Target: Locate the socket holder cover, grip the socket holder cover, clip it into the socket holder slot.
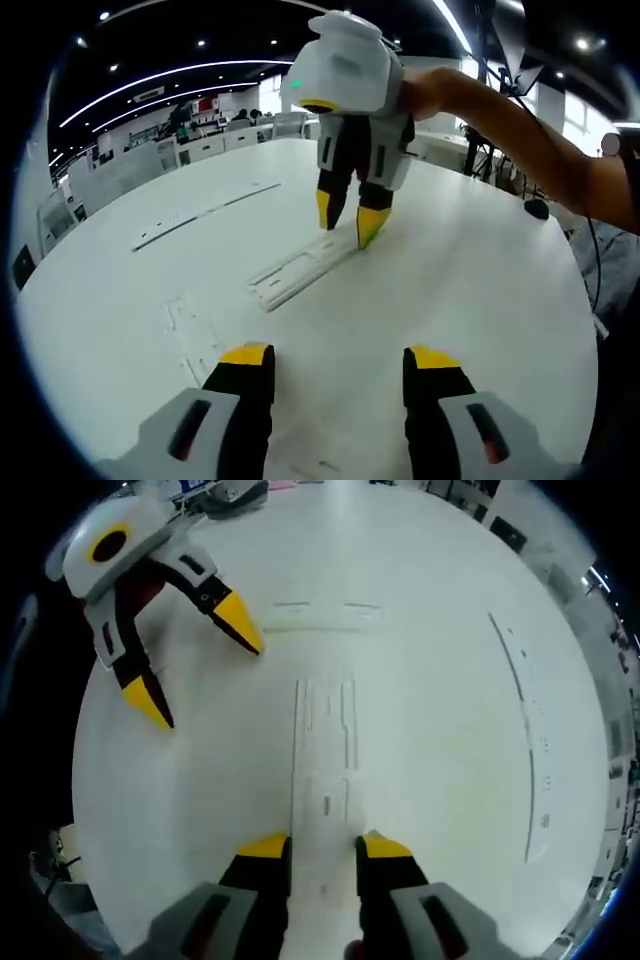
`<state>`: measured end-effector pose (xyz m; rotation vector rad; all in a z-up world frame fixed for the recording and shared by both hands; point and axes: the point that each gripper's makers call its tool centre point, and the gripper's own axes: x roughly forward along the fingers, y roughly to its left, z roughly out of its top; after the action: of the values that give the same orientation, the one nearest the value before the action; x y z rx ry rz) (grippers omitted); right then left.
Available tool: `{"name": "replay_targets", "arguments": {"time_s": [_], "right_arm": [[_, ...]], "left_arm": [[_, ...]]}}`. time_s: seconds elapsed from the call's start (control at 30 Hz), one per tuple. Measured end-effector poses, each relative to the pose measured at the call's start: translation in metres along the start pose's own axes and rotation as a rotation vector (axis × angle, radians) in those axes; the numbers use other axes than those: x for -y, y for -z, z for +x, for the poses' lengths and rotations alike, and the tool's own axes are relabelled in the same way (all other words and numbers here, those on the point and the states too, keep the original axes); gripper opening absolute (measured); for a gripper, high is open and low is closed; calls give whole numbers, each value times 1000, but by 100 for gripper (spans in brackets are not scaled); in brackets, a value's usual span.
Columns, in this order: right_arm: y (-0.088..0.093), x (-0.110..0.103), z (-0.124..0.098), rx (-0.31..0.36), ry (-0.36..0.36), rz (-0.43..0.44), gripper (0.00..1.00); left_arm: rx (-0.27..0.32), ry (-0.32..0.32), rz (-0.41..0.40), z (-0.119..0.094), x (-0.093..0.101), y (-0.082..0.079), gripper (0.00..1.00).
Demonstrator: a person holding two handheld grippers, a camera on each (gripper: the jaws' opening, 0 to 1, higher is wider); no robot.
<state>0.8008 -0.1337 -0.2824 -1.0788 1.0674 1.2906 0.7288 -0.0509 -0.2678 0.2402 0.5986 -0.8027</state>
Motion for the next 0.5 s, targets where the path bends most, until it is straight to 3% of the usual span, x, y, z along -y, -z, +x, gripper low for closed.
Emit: {"name": "replay_targets", "arguments": {"time_s": [0.5], "right_arm": [[-27, -1, 4, 20, -1, -11, 27]], "left_arm": [[3, 2, 0, -1, 1, -1, 52]]}}
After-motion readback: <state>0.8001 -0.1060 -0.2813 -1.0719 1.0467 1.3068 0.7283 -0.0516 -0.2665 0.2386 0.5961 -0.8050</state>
